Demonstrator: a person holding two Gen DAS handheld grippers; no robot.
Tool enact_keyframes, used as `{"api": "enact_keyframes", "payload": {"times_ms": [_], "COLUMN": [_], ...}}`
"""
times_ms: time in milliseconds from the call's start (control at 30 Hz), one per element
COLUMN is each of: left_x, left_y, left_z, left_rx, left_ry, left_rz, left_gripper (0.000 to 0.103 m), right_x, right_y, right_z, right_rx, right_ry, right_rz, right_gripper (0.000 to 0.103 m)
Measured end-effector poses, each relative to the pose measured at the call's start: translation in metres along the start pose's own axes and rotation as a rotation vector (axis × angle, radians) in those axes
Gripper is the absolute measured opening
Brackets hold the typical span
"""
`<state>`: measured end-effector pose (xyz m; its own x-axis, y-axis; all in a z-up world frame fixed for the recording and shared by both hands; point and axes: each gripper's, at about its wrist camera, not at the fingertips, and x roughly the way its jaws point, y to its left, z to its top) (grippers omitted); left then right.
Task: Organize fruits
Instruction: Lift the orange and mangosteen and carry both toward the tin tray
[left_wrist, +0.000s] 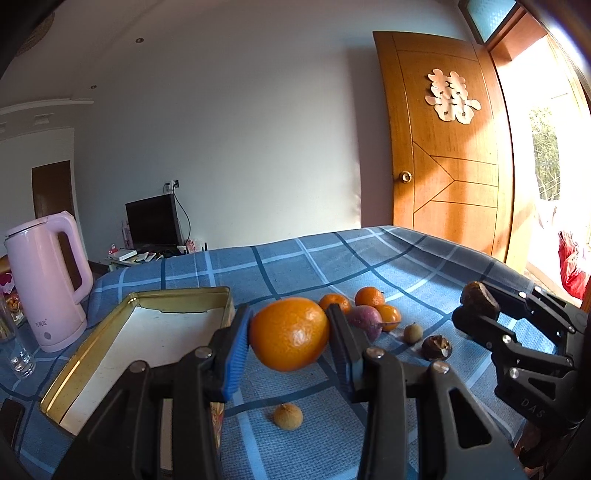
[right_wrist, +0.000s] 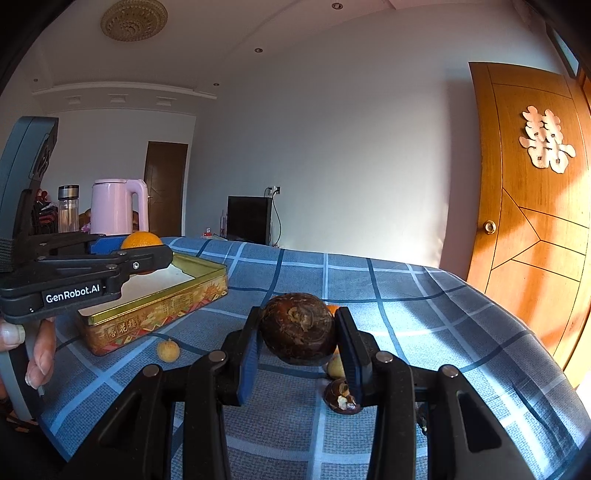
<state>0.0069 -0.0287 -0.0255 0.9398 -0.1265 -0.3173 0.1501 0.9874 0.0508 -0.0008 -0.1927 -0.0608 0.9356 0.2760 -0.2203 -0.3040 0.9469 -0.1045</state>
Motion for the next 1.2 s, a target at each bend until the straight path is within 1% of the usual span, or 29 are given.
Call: {"api": "enact_keyframes", "payload": {"times_ms": [600,833,1200], "left_x": [0.003,0.004,0.009], "left_y": [0.017,0.027,0.051], "left_z": [0.022,0.03,0.035], "left_rx": [-0.018,-0.022,-0.049], "left_ry": [0.0,-0.013,-0.001], "left_rz": [0.062,0.087,0.147], "left_gripper": [0.042,0.042,0.042], "right_x": [0.018,0.032,0.056], "right_y": [0.001,0.007,0.023], "right_z": [0.037,0.048,0.068], "right_rx": [0.002,-0.012,-0.034], "right_ry": [-0.006,-0.006,-0.004], "right_rz": [0.008,0.031,0.08], "right_gripper": [0.041,0.041,0.041]}}
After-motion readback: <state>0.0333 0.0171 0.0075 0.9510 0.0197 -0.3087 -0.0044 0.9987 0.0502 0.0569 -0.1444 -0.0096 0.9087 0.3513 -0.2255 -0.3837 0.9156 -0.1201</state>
